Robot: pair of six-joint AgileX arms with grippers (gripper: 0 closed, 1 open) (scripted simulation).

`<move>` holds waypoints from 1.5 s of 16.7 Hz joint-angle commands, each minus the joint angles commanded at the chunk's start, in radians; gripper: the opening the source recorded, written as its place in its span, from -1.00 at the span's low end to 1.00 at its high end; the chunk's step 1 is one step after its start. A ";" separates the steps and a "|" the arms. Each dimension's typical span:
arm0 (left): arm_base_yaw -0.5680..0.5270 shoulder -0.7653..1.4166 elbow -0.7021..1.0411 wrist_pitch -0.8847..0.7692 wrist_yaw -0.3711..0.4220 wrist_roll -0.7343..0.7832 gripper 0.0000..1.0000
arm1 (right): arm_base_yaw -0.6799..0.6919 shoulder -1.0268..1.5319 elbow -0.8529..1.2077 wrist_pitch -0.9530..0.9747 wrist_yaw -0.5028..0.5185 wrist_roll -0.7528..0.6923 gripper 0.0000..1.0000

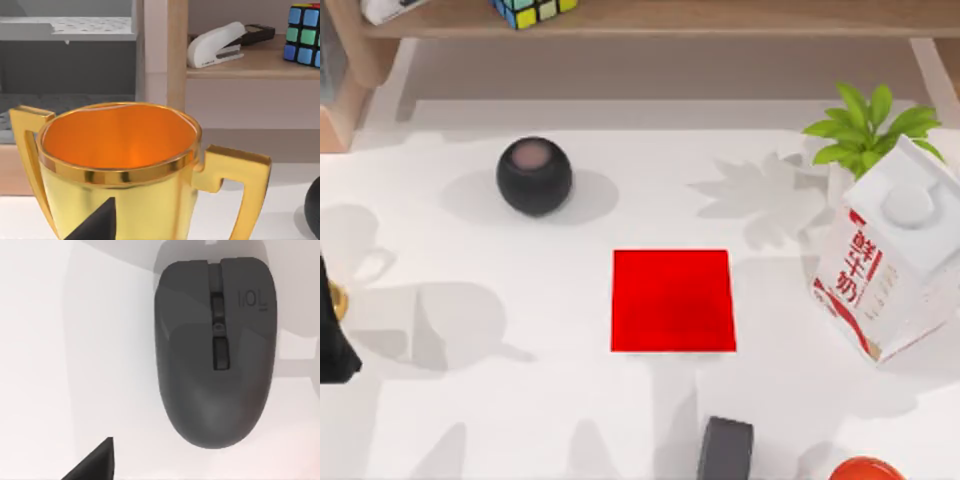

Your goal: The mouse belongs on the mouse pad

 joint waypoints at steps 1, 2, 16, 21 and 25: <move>0.000 0.000 0.000 0.000 0.000 0.000 1.00 | -0.006 0.034 0.026 -0.021 0.000 -0.040 1.00; 0.000 0.000 0.000 0.000 0.000 0.000 1.00 | -0.010 0.059 0.045 -0.036 0.000 -0.070 1.00; 0.000 0.000 0.000 0.000 0.000 0.000 1.00 | -0.026 0.132 -0.099 0.159 -0.002 -0.109 1.00; 0.000 0.000 0.000 0.000 0.000 0.000 1.00 | -0.010 0.223 -0.155 0.306 -0.001 -0.094 1.00; 0.000 0.000 0.000 0.000 0.000 0.000 1.00 | -0.012 0.240 -0.153 0.324 0.001 -0.093 1.00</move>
